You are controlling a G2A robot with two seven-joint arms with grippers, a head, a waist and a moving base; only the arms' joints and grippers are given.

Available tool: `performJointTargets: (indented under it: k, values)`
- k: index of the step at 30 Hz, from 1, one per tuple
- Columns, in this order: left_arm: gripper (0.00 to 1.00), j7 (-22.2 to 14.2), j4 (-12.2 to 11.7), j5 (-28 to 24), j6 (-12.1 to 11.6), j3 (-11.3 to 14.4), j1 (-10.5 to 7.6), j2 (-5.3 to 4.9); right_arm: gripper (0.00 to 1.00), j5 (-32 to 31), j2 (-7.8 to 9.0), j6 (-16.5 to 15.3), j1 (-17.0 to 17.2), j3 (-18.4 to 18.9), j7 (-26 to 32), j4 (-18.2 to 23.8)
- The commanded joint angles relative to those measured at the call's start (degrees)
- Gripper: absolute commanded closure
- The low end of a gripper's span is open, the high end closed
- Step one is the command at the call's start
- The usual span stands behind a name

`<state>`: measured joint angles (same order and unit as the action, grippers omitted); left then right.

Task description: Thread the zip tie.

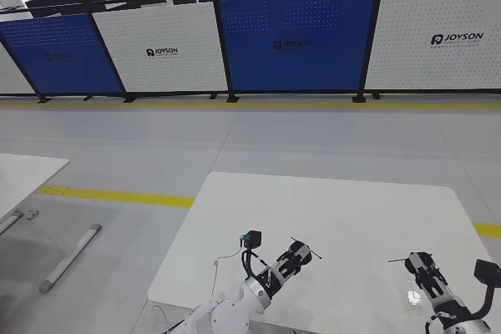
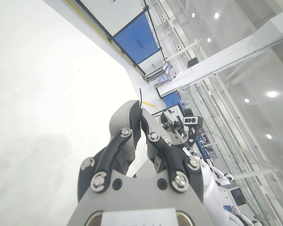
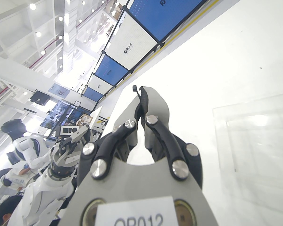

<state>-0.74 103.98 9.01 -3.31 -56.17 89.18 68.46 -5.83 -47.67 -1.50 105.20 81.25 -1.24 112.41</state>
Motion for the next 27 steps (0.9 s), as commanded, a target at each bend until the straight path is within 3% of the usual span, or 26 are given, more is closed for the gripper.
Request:
performJointTargets:
  k: [1,5,9,11,17,25,27]
  values:
    - [1.0,0.0,0.0,0.0,0.0,0.0,0.0,0.0,1.0,0.0,0.0,0.0,0.0,0.0,0.0,0.0]
    - [1.0,0.0,0.0,0.0,0.0,0.0,0.0,0.0,1.0,-0.2,-0.16,-0.5,-0.2,-0.1,-0.1,0.3]
    - [1.0,0.0,0.0,0.0,0.0,0.0,0.0,0.0,1.0,1.6,-0.93,-5.9,0.4,-0.9,-3.0,1.5]
    - [1.0,0.0,0.0,0.0,0.0,0.0,0.0,0.0,1.0,0.9,-1.35,-6.7,0.4,-2.7,-4.0,1.9]
    - [1.0,0.0,0.0,0.0,0.0,0.0,0.0,0.0,1.0,-3.8,-3.92,-4.3,-5.3,-13.2,-10.9,-2.6]
    - [1.0,0.0,0.0,0.0,0.0,0.0,0.0,0.0,1.0,-3.8,-3.92,-4.3,-5.3,-13.2,-10.9,-2.6]
    - [1.0,2.4,-0.2,1.5,0.9,-0.6,-0.52,0.07,1.0,-3.8,-3.92,-4.3,-5.3,-13.2,-10.9,-2.6]
